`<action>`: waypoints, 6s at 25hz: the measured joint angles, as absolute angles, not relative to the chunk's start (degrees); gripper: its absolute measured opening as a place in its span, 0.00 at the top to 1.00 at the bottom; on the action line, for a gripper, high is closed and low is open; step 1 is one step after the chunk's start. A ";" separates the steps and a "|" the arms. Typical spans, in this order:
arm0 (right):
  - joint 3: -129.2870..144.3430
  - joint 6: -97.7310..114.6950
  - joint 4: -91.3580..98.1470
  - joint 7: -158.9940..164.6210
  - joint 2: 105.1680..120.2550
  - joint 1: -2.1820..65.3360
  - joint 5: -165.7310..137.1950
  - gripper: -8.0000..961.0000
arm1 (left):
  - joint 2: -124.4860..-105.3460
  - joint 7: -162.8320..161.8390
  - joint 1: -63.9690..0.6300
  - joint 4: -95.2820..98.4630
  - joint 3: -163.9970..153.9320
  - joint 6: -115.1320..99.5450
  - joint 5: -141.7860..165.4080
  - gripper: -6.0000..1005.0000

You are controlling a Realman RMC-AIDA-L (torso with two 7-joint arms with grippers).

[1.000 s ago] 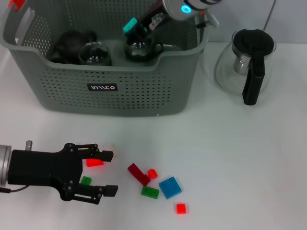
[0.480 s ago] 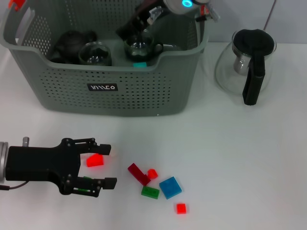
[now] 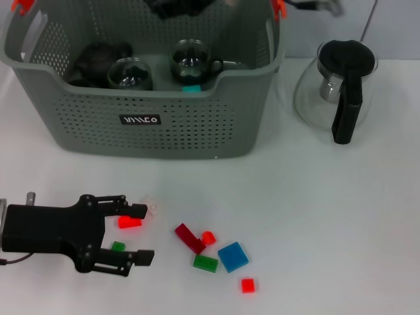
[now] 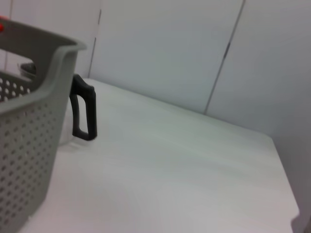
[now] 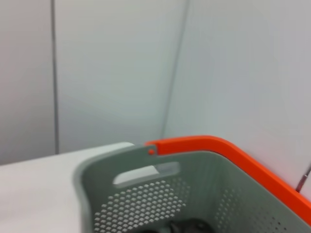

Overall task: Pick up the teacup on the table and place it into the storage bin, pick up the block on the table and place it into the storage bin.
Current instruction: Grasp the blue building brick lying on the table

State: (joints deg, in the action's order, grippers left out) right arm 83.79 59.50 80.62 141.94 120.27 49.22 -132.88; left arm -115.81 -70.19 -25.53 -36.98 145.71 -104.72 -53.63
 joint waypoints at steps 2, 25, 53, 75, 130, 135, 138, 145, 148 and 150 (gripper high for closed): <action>82.74 63.10 85.00 141.41 120.17 46.13 -130.27 0.18 | -115.47 -70.37 -25.28 -36.89 145.60 -105.13 -53.26 0.14; 71.45 105.87 77.80 125.63 119.70 45.40 -131.33 0.18 | -114.50 -70.30 -21.99 -36.99 154.77 -107.31 -53.23 0.14; 99.95 88.45 62.98 125.65 120.78 53.03 -137.86 0.27 | -115.05 -69.68 -21.80 -35.39 155.04 -105.93 -53.21 0.14; 112.02 78.31 58.91 126.38 121.10 53.50 -137.82 0.27 | -115.58 -68.99 -21.80 -34.20 155.04 -105.28 -53.16 0.14; 118.79 73.91 58.19 123.43 121.64 54.76 -137.10 0.27 | -115.66 -68.90 -21.97 -33.66 155.05 -104.73 -53.61 0.14; 119.11 73.87 58.18 123.41 121.64 54.76 -137.02 0.27 | -115.66 -68.90 -21.97 -33.66 155.38 -104.73 -53.61 0.14; 119.12 73.78 58.18 123.42 121.68 54.76 -136.97 0.27 | -115.67 -68.90 -21.97 -33.67 155.39 -104.69 -53.61 0.14; 119.66 72.99 57.80 123.42 121.73 54.76 -135.60 0.27 | -115.67 -68.90 -21.97 -33.66 155.39 -104.59 -53.62 0.14; 120.30 72.42 57.48 123.45 121.73 54.76 -135.54 0.27 | -115.66 -68.90 -21.97 -33.66 155.39 -104.58 -53.61 0.14; 120.58 72.24 57.41 123.60 121.73 54.76 -135.52 0.27 | -115.67 -68.90 -21.97 -33.66 155.39 -104.59 -53.61 0.14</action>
